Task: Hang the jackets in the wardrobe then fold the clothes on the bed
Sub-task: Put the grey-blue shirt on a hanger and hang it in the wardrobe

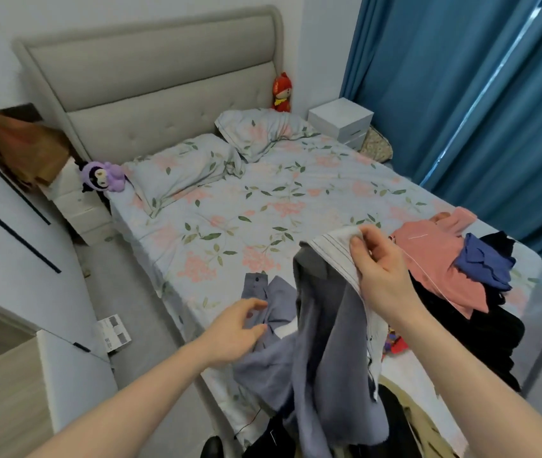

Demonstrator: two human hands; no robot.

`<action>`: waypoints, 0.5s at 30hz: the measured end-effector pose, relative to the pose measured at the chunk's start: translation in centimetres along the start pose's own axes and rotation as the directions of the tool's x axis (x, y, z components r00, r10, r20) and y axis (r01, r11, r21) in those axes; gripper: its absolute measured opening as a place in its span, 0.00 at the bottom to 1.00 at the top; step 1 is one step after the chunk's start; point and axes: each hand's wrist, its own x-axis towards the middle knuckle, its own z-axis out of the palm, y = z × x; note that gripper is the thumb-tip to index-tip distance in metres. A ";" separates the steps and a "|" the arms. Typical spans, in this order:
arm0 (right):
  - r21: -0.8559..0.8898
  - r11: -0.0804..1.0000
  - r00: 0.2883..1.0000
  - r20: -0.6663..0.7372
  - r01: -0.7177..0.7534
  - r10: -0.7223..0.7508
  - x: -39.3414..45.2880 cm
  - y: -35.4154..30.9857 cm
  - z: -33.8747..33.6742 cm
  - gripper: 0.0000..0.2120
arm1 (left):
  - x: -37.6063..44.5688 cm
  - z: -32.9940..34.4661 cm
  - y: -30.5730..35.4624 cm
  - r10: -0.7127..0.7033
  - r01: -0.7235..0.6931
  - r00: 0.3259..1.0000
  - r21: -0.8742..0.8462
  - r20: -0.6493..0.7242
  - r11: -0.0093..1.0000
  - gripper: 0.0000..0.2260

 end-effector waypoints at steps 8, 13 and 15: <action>0.269 0.920 0.929 0.160 0.283 -0.333 7.1 -15.3 3.1 0.07 | 0.9 -11.5 4.6 0.065 -0.136 0.959 -0.246 -0.275 0.960 0.30; 0.399 0.838 0.866 0.177 0.371 -0.468 9.7 -22.0 4.7 0.07 | 0.5 -17.9 5.4 0.119 -0.182 0.922 -0.142 -0.367 0.973 0.19; 0.399 0.832 0.860 0.171 0.386 -0.481 10.7 -23.2 4.9 0.09 | 0.0 -20.0 5.3 0.098 -0.153 0.900 -0.097 -0.425 0.983 0.14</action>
